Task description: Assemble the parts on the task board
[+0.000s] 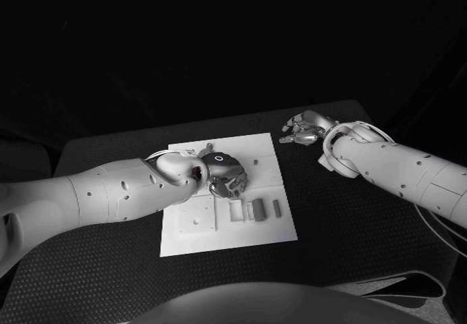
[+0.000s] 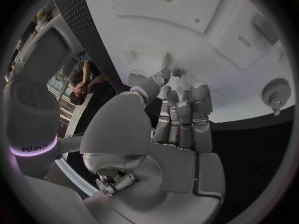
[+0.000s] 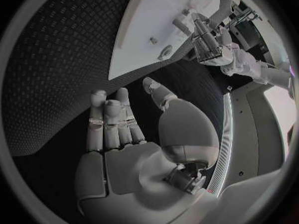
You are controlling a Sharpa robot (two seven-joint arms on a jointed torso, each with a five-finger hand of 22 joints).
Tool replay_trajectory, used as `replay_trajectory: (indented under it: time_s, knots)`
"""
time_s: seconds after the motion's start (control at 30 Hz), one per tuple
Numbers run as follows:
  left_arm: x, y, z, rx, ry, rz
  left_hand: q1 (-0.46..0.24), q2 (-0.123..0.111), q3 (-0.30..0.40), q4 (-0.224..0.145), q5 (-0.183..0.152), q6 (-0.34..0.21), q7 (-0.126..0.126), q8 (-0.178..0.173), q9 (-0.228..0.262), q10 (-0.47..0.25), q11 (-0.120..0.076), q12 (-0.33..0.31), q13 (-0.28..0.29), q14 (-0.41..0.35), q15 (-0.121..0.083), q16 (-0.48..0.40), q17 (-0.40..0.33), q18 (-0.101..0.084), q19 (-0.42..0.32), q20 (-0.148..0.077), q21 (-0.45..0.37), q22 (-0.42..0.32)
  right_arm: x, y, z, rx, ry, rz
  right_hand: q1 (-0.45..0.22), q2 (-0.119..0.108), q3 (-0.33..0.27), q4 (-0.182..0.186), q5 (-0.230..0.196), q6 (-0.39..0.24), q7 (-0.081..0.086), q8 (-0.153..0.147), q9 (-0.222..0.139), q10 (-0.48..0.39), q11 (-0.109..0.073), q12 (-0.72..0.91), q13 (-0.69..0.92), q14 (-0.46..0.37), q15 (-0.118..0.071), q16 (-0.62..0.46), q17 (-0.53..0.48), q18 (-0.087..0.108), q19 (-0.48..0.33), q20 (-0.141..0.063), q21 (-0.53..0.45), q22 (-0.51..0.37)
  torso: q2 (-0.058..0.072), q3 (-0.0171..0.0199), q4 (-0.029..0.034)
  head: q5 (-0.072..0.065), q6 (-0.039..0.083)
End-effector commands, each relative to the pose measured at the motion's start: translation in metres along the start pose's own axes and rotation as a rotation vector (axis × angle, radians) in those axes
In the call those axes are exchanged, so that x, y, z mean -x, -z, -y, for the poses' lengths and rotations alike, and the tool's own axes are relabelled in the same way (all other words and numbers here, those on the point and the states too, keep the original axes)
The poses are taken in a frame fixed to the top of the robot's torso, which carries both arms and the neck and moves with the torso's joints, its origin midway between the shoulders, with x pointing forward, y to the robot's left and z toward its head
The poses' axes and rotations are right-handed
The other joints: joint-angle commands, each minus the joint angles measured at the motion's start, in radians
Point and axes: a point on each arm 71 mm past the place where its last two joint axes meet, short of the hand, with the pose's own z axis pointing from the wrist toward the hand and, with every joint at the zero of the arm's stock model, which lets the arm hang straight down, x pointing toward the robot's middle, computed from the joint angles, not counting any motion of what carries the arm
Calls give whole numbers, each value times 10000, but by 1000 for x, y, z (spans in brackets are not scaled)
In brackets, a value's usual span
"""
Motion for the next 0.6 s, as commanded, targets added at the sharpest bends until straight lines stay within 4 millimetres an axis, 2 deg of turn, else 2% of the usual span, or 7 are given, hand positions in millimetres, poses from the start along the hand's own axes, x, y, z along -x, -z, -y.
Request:
replay_trajectory:
  time_s: [0.03,0.3,0.6]
  knots:
    - [-2,-3,-1,382,-613,-331,-119,-21,-89,11,-3,-31,20,9,-29,70,-106,273,39,136,-64,162,36,571,141,-78,163,233,-1,0,-1,77,82,-94,28,37,-26,-33,-13,-1,96,66,-17,-62,-3,50,6,-59,-5,-28,-11,154,15,-55,-44,164,2,-7,7,-12,-9]
    - [-4,-7,1,534,-786,-254,-127,-30,-134,15,5,-10,14,5,-139,355,-176,1040,176,583,-141,583,171,672,579,-213,603,234,-2,0,-2,94,78,-106,23,38,-28,-31,-12,-2,96,66,-18,-62,-2,52,6,-59,-5,-29,-11,154,15,-54,-45,163,2,-12,5,-21,-9]
    - [-8,-8,-5,770,-884,-157,-129,45,-106,17,16,16,14,3,-198,541,-187,1362,226,814,-163,746,257,769,798,-246,859,230,-2,-1,-2,93,78,-112,15,40,-31,-27,-12,-2,96,66,-19,-62,-2,54,6,-59,-5,-29,-12,154,16,-53,-46,163,1,-6,4,-39,-9]
